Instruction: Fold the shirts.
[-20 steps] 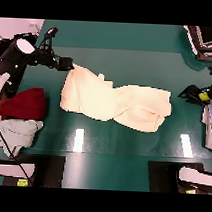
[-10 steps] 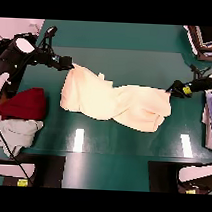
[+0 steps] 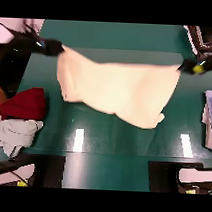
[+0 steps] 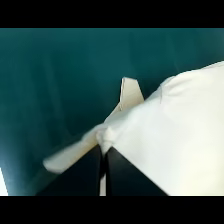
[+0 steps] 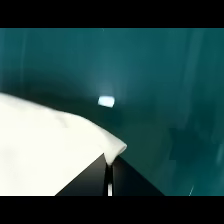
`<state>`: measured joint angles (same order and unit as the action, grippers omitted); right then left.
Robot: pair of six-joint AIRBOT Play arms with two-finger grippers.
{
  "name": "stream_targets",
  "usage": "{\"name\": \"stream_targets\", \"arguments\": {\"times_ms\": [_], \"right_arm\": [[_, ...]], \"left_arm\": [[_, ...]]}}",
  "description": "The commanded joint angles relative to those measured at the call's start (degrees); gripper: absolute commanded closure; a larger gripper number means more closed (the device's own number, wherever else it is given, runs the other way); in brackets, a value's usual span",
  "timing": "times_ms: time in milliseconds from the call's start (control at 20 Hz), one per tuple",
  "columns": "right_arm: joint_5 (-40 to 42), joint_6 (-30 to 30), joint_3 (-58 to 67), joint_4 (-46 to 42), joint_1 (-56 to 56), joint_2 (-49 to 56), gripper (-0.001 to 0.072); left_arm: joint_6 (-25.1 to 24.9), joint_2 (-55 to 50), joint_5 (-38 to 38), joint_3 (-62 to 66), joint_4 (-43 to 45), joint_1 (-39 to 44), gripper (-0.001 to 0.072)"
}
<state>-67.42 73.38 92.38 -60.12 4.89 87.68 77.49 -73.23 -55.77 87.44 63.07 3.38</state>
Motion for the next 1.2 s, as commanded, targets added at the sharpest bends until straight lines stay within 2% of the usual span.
{"name": "stream_targets", "arguments": {"times_ms": [0,200,350,450,550,700,850,1000,1150], "right_arm": [[0.0,-0.6,10.5,0.1,1.8,-11.5,0.0695],[0.0,-0.6,19.8,0.0,4.9,-23.7,0.0695],[0.0,-0.6,23.7,0.0,8.6,-30.4,0.0695],[0.9,-0.6,22.8,0.0,12.1,-34.8,0.0695],[2.5,-0.6,19.9,0.0,16.3,-38.8,0.0696],[2.7,-0.3,16.3,0.1,21.2,-41.2,0.0697],[-1.1,0.8,18.2,0.5,20.9,-36.4,0.0698],[-5.6,1.2,21.2,-0.2,14.6,-26.4,0.0698],[-8.9,3.6,21.2,-8.6,5.0,-13.7,0.0698]], "left_arm": [[2.2,11.3,0.3,8.0,5.6,0.0,0.0685],[3.0,21.9,0.8,19.5,5.4,0.0,0.0685],[7.2,24.6,0.5,27.3,5.3,0.0,0.0685],[8.2,24.6,0.2,32.2,4.0,0.0,0.0685],[8.1,24.6,2.3,32.6,2.3,0.0,0.0685],[8.1,23.2,1.2,32.0,2.3,0.0,0.0685],[8.0,19.0,-0.2,29.0,2.9,0.0,0.0685],[8.1,10.9,-6.1,25.6,2.7,0.0,0.0685],[8.1,-0.2,-15.4,22.7,2.6,0.0,0.0684]]}}
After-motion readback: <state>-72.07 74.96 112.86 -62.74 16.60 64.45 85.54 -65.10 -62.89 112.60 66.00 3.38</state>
